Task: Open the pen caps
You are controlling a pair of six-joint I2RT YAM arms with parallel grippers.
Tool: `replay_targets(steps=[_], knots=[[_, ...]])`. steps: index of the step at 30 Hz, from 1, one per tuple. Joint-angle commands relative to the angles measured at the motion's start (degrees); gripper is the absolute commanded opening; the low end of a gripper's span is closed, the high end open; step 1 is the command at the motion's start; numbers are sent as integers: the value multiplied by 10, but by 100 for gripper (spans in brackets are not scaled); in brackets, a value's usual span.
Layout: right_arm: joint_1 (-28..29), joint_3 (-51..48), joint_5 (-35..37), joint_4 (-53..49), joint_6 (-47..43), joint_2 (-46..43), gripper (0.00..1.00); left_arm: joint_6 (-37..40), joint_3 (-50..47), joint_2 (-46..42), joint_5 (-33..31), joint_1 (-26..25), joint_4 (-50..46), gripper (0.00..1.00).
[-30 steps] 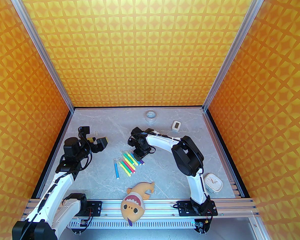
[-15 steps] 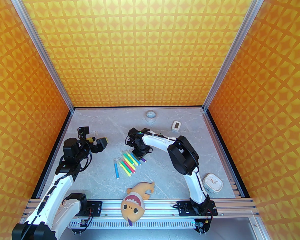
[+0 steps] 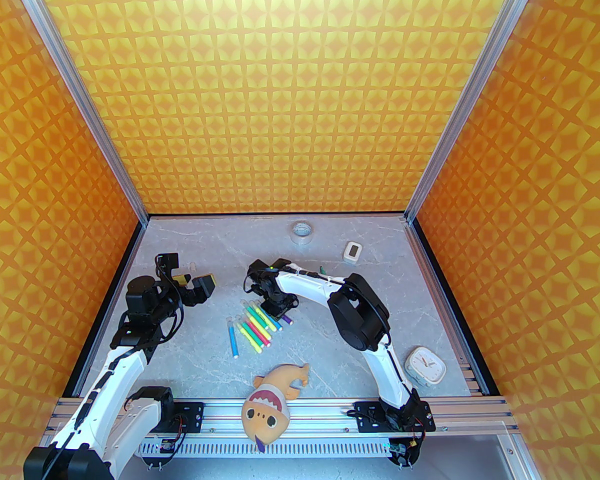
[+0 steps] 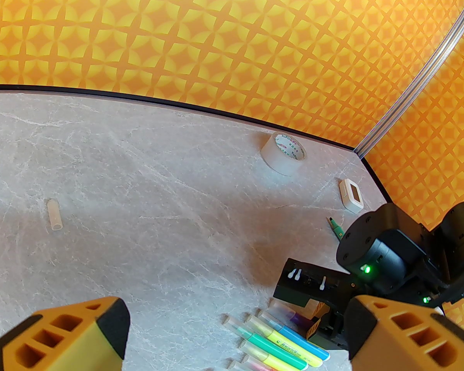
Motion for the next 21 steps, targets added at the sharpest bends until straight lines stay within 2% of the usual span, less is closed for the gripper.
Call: replay_targets(steps=[1, 8, 21], knots=[[-3, -9, 52, 8, 25, 41, 20, -6, -5, -8, 2, -5, 9, 96], [-3, -32, 36, 41, 29, 7, 9, -12, -6, 1, 1, -5, 15, 96], [-41, -124, -75, 160, 30, -159, 0, -56, -4, 45, 24, -6, 47, 91]])
